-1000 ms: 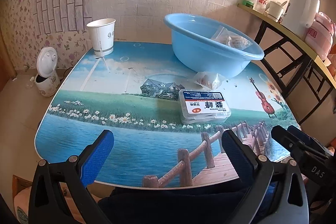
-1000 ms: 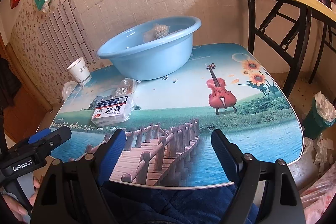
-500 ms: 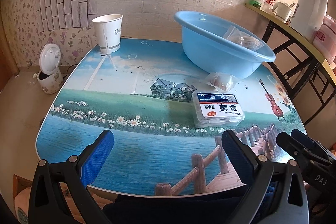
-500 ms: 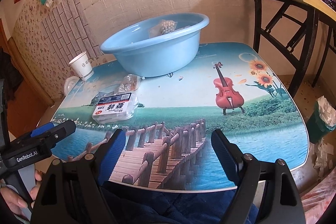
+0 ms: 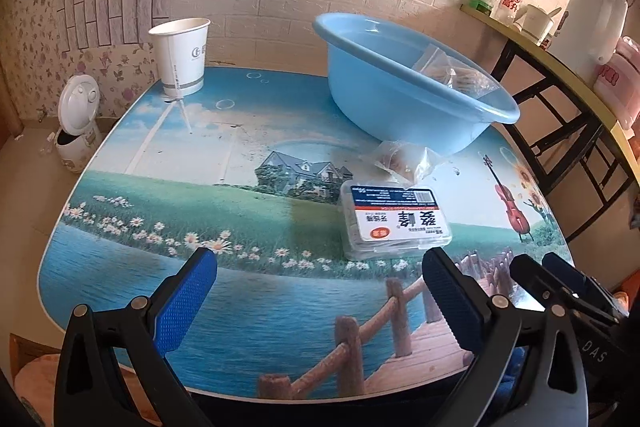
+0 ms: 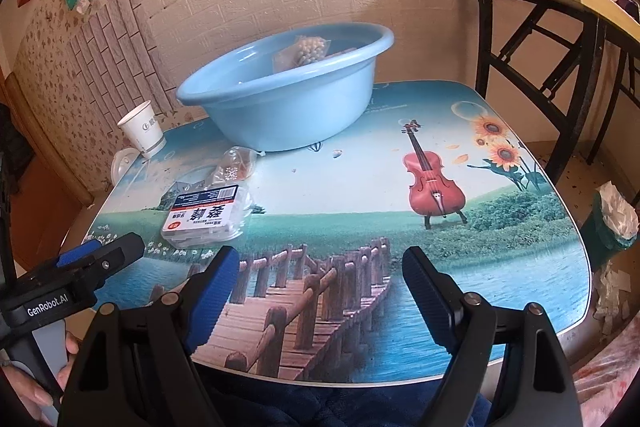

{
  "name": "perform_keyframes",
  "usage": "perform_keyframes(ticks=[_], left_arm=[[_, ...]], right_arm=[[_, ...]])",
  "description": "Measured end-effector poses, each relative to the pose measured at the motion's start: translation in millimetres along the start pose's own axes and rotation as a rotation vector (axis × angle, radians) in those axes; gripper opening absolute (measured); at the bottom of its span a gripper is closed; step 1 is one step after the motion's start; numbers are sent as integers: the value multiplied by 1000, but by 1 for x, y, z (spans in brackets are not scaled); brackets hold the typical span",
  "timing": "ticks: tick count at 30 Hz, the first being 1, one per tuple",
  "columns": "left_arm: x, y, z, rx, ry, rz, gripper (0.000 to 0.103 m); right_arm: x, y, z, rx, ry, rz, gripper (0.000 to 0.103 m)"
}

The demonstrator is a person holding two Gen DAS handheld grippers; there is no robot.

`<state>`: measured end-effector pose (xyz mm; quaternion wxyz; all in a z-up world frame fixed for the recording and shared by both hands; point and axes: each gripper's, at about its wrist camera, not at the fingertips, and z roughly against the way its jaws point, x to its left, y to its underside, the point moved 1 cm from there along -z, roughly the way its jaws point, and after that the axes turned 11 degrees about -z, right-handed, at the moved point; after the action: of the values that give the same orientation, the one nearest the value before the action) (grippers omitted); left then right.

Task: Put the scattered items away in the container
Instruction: 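Move left tool to white floss-stick box while right tool approaches clear bead bag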

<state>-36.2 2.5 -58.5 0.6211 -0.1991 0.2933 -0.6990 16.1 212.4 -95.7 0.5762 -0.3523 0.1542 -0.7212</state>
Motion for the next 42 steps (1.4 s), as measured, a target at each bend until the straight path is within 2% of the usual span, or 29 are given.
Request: perform_keyframes(ticks=[9, 13, 14, 17, 18, 23, 29, 32, 37, 40, 42], left_arm=[[-35, -13, -22, 5, 38, -36, 103], [-41, -16, -34, 19, 28, -35, 103], [-41, -16, -37, 21, 30, -33, 101], [-41, -16, -42, 32, 42, -36, 81], [-40, -16, -43, 29, 56, -35, 77], [-35, -14, -39, 15, 65, -55, 71], [-21, -14, -41, 42, 126, -10, 71], [-25, -14, -42, 39, 145, 0, 76], [-35, -19, -48, 49, 137, -12, 78], [-33, -22, -52, 51, 144, 16, 84], [-33, -23, -54, 53, 118, 8, 90]], right_arm=[[-21, -10, -7, -11, 37, -43, 85], [-27, -13, -11, -9, 46, -57, 85], [-29, -13, -13, -8, 46, -60, 85], [-30, -15, -16, -6, 43, -61, 85], [-30, -16, -17, -4, 42, -58, 85], [-27, -21, -21, -6, 41, -47, 85], [-9, -30, -28, 2, 9, -2, 85], [-3, -39, -26, -26, 12, 11, 85], [-6, -47, -24, -42, 28, -2, 85], [-11, -49, -26, -38, 33, -19, 85], [-13, -50, -26, -40, 36, -26, 85]])
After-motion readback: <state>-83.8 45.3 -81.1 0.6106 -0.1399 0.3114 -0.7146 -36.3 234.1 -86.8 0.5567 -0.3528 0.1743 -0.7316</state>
